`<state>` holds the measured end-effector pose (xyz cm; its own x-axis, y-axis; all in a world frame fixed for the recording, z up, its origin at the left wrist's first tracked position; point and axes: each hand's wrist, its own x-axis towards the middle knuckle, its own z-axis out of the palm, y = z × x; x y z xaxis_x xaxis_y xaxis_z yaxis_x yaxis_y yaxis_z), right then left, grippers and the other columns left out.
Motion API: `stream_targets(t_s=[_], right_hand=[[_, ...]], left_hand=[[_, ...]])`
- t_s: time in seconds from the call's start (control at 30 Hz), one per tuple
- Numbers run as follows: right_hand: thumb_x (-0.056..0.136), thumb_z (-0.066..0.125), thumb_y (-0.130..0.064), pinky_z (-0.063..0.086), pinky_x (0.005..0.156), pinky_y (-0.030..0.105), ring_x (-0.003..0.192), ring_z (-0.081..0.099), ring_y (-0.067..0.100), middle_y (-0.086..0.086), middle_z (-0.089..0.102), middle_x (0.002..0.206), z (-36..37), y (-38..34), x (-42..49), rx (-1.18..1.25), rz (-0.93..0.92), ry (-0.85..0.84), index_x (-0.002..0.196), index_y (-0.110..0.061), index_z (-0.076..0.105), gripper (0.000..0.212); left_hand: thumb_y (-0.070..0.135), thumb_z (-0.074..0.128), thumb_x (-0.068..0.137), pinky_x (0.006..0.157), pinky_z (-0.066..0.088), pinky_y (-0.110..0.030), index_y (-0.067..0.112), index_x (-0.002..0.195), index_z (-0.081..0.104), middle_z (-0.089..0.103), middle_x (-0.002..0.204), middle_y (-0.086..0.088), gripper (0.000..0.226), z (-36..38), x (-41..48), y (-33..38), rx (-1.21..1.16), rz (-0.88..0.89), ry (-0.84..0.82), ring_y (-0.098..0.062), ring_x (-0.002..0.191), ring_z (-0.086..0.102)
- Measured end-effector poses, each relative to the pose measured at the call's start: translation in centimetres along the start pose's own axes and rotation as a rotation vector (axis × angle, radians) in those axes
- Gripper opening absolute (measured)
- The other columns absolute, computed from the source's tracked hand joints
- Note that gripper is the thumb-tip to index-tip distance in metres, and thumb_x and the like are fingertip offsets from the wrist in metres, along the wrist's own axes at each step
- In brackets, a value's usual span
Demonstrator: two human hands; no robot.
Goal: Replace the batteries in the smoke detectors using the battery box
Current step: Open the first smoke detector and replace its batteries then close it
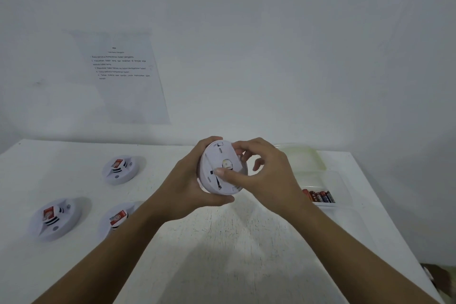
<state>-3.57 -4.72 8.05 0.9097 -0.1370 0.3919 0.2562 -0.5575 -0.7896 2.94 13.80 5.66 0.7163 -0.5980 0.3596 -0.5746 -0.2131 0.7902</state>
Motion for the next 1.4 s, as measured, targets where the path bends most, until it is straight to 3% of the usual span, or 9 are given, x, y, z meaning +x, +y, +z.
stream_targets(t_s=[0.17,0.27,0.37,0.47,0.63,0.87,1.03,1.23,1.4], right_hand=[[0.066,0.084,-0.059,0.043,0.066,0.008,0.090,0.059,0.002,-0.014,0.063,0.106,1.2,0.3,-0.8,-0.130,0.059,-0.014,0.117,-0.029,0.067,0.062],[0.066,0.085,-0.057,0.049,0.067,0.015,0.087,0.060,0.005,-0.013,0.064,0.101,1.2,0.4,-0.7,-0.128,0.066,-0.038,0.112,-0.028,0.066,0.058],[0.063,0.086,-0.054,0.055,0.069,0.025,0.083,0.061,0.009,-0.011,0.064,0.093,1.3,0.4,-0.7,-0.183,0.085,-0.051,0.101,-0.025,0.065,0.052],[0.061,0.086,-0.052,0.057,0.069,0.031,0.080,0.062,0.009,-0.008,0.065,0.089,1.4,0.5,-0.6,-0.218,0.106,-0.059,0.096,-0.020,0.065,0.052],[0.056,0.079,-0.057,0.057,0.067,0.031,0.078,0.063,0.009,-0.008,0.067,0.085,1.1,0.5,-0.4,-0.193,0.107,-0.085,0.095,-0.021,0.066,0.054],[0.056,0.082,-0.053,0.057,0.068,0.035,0.079,0.062,0.010,-0.008,0.065,0.084,0.9,0.7,-0.5,-0.156,0.095,-0.090,0.092,-0.022,0.064,0.050],[0.059,0.086,-0.042,0.056,0.068,0.028,0.080,0.063,0.009,-0.009,0.067,0.088,0.1,0.2,-0.5,-0.067,0.080,-0.070,0.091,-0.023,0.066,0.042],[0.073,0.088,-0.025,0.060,0.067,0.025,0.079,0.069,0.012,-0.003,0.071,0.092,-1.1,0.8,-0.3,0.200,0.165,0.014,0.110,-0.019,0.063,0.045],[0.082,0.080,-0.015,0.060,0.075,0.028,0.089,0.072,0.019,0.002,0.070,0.103,-4.2,2.4,-1.3,0.366,0.216,0.084,0.125,-0.032,0.056,0.052]], left_hand=[[0.075,0.079,0.055,0.106,0.044,-0.017,0.069,0.126,0.043,0.054,0.122,0.044,0.081,0.9,-0.4,0.0,0.024,-0.064,0.046,0.010,0.120,0.053],[0.044,0.092,0.062,0.103,0.052,-0.035,0.038,0.143,0.041,0.059,0.134,0.017,0.096,1.0,-0.9,-0.7,0.043,-0.095,0.027,-0.011,0.124,0.057],[0.023,0.096,0.061,0.091,0.055,-0.019,0.036,0.136,0.045,0.064,0.124,0.015,0.091,1.1,-1.2,-0.6,0.037,-0.073,0.016,-0.011,0.116,0.062],[0.023,0.094,0.060,0.082,0.049,-0.007,0.045,0.125,0.045,0.063,0.116,0.025,0.085,1.5,-1.2,0.0,0.087,-0.067,0.026,-0.002,0.107,0.063],[0.020,0.096,0.059,0.084,0.054,-0.015,0.039,0.126,0.048,0.065,0.114,0.020,0.085,1.6,-1.3,0.4,0.069,-0.086,0.025,-0.008,0.105,0.065],[0.010,0.096,0.059,0.080,0.050,-0.009,0.037,0.125,0.050,0.065,0.114,0.020,0.086,1.4,-1.3,0.6,0.057,-0.082,0.034,-0.006,0.106,0.065],[0.015,0.097,0.057,0.079,0.047,-0.003,0.046,0.128,0.039,0.057,0.112,0.044,0.096,1.5,-1.6,0.7,0.050,-0.098,0.019,0.010,0.109,0.059],[0.048,0.089,0.057,0.088,0.053,-0.012,0.056,0.127,0.044,0.059,0.120,0.035,0.084,1.5,-1.7,0.4,0.024,-0.097,0.092,0.000,0.116,0.060],[0.037,0.094,0.056,0.088,0.055,-0.018,0.039,0.133,0.047,0.063,0.125,0.020,0.090,1.6,-1.8,0.3,-0.042,-0.094,0.089,-0.007,0.119,0.061]])
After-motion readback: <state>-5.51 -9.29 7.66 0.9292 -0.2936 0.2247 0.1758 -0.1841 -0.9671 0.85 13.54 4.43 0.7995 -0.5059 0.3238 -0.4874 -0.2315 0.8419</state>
